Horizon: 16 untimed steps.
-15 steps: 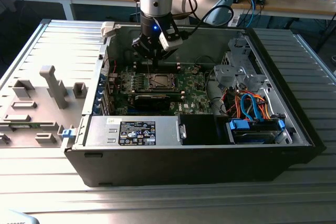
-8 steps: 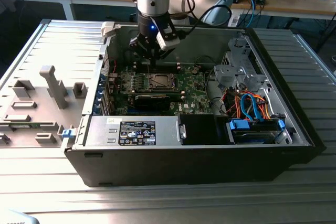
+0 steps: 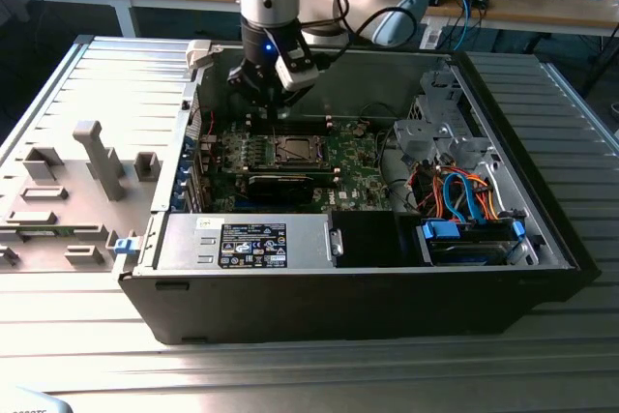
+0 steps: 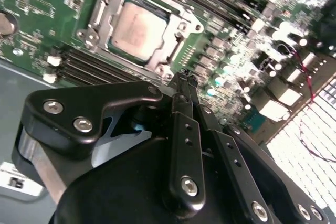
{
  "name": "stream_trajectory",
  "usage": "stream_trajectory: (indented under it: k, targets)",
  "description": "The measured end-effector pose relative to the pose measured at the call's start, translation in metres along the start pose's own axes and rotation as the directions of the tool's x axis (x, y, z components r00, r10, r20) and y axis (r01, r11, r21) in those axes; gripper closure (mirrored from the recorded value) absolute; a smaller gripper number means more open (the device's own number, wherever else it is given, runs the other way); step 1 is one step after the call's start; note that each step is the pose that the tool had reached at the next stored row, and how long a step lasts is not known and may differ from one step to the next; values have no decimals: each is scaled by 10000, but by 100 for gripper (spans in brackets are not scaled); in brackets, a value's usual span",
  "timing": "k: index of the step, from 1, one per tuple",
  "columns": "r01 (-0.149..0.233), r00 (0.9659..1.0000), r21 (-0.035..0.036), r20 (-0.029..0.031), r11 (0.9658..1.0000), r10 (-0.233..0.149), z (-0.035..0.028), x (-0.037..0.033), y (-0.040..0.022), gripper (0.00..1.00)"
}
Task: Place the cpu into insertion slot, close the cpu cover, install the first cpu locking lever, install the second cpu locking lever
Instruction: 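Install the first cpu locking lever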
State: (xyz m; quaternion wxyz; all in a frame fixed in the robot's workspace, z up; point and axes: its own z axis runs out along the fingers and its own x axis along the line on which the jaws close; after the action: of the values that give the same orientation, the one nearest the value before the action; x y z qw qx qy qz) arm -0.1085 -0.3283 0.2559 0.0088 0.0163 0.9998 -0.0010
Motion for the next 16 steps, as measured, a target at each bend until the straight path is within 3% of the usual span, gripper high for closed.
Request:
stream_trajectory:
  k: [5, 8, 11, 14, 16]
  targets:
    - [1, 10000, -9, 10, 10000, -1, -35, 108, 18, 89]
    - [-1, 10000, -10, 9, 10000, 1, -47, 127, 48, 89]
    - [1, 10000, -19, 9, 10000, -1, -52, 129, 118, 89]
    - [7, 10000, -80, 6, 10000, -6, -52, 133, 144, 89]
    - [44, 10000, -158, 5, 9999, -44, -51, 133, 152, 89]
